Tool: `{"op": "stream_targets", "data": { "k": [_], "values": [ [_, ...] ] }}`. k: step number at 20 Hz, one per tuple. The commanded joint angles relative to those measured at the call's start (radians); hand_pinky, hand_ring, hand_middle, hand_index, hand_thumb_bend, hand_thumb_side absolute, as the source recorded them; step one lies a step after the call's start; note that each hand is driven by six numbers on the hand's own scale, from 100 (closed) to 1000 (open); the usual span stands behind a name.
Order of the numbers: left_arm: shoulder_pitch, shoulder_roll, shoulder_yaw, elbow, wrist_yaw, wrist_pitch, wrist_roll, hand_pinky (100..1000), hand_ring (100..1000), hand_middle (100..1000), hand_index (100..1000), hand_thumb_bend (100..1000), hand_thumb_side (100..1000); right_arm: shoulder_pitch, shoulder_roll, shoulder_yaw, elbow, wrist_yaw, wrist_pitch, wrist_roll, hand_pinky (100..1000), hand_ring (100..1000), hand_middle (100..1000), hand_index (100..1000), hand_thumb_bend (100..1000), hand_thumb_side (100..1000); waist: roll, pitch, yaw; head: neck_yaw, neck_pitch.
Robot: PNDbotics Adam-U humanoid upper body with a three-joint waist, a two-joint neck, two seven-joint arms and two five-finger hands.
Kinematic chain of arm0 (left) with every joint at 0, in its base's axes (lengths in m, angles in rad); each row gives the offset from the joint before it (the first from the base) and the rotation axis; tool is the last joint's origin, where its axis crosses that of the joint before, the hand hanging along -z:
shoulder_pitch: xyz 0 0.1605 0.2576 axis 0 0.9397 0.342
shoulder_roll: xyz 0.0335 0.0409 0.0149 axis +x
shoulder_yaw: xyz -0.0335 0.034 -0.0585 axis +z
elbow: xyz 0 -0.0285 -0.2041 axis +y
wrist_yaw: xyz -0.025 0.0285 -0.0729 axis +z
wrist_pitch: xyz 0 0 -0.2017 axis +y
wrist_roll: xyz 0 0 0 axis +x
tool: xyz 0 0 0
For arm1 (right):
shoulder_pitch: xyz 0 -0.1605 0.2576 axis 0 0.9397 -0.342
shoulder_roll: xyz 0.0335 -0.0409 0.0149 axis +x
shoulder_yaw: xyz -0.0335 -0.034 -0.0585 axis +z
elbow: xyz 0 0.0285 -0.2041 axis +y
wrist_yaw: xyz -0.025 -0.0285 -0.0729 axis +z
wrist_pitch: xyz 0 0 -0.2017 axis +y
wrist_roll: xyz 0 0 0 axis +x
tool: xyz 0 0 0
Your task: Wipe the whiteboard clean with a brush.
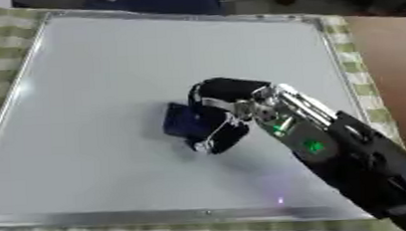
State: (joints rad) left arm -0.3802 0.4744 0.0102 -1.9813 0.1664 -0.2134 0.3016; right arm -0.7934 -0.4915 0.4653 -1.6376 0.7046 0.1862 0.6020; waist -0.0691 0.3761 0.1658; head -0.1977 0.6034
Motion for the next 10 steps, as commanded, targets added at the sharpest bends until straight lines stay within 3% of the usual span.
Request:
{"op": "stream_targets", "data": {
  "k": [1,10],
  "values": [
    [-0.009,0.019,0.004,-0.019,0.000,-0.003,0.000,713,858,833,867,287,1000,-0.007,-0.042,-0.044,-0.043,-0.021,0.033,-0.007,718,740,322,100,100,259,0.008,-0.021,-0.002,-0.003,-0.009],
    [-0.009,0.021,0.005,-0.019,-0.003,-0.005,0.001,713,858,833,866,284,1000,0.024,-0.108,-0.147,-0.052,-0.065,0.139,-0.058,691,707,283,100,100,227,0.010,-0.015,-0.005,-0.002,-0.011]
  ]
}}
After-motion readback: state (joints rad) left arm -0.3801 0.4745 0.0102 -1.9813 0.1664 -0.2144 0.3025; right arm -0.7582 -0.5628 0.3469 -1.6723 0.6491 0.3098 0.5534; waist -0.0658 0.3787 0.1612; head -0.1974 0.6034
